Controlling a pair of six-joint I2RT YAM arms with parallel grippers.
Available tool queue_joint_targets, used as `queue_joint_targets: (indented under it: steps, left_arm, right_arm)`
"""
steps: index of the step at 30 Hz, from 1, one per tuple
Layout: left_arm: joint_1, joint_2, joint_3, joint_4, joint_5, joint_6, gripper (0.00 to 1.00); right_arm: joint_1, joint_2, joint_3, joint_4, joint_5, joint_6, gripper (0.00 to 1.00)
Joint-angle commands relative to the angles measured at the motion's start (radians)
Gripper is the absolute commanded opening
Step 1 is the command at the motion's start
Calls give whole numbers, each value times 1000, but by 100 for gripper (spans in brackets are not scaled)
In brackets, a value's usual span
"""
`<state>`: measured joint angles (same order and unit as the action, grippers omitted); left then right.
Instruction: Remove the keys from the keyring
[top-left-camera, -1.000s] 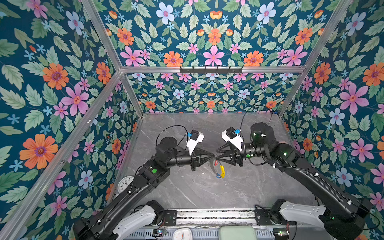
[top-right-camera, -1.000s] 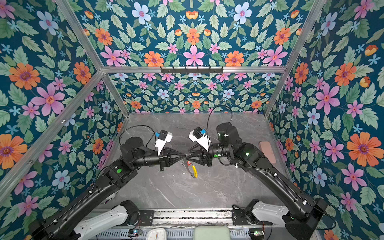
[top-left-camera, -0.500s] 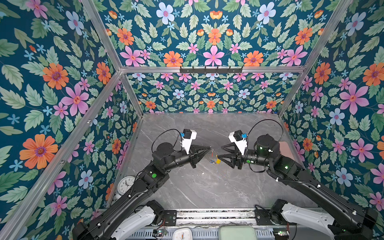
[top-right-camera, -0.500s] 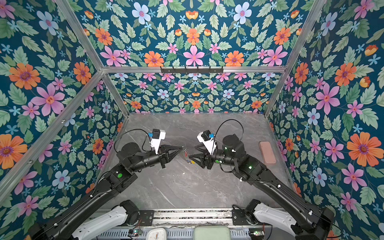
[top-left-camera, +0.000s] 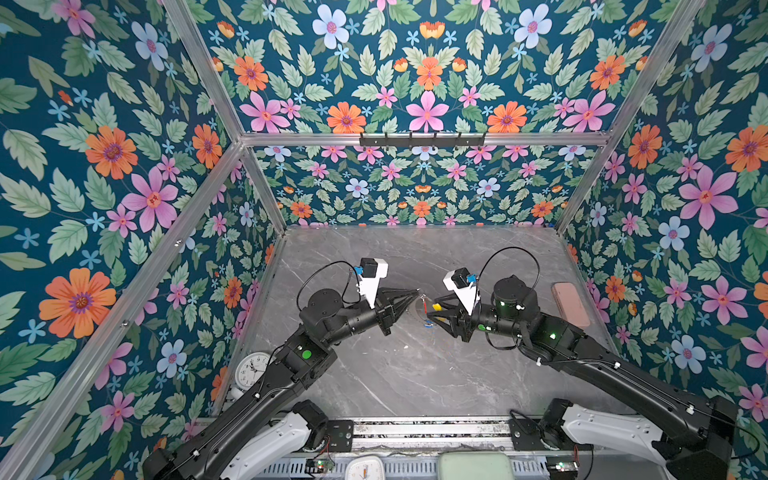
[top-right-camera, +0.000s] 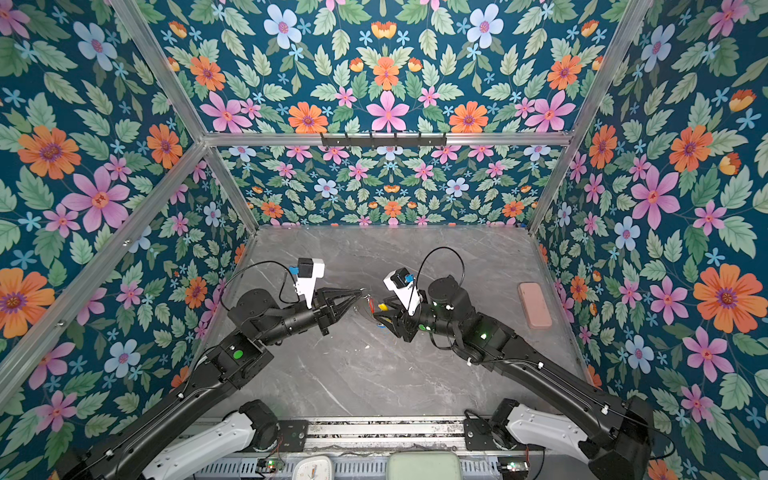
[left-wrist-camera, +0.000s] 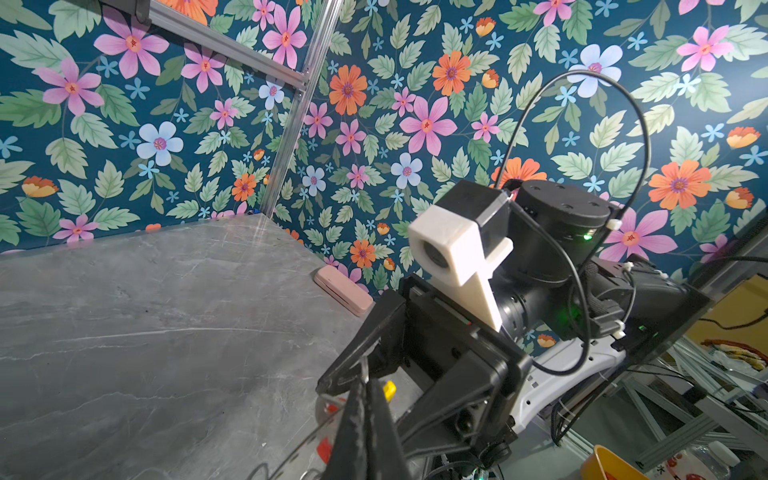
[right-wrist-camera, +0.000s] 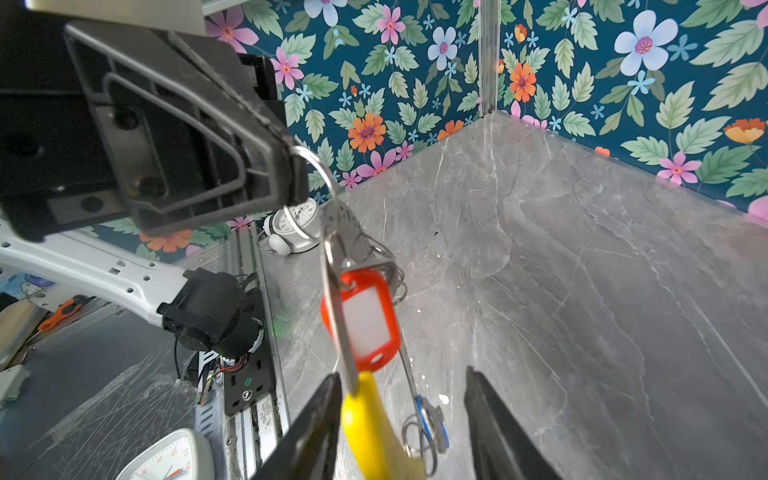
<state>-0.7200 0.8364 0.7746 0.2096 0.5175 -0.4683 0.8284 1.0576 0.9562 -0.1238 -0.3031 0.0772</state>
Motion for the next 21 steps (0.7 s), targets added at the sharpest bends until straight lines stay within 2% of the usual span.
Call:
queue_joint_targets:
  steps: [1, 7, 14, 21]
  left_arm:
    - [1, -2, 8, 42, -4, 11, 0]
    - [1, 1, 12, 34, -5, 14, 0]
    - [1, 4, 21, 22, -7, 17, 0]
    - [2, 7, 28, 1, -15, 26, 0]
  right_arm:
    - [7, 3, 18, 11, -4, -21, 35]
    - [11, 10, 32, 0, -13, -27, 16]
    - [20, 18, 48, -12, -19, -34, 1]
    - [40, 22, 68, -30, 4, -50, 0]
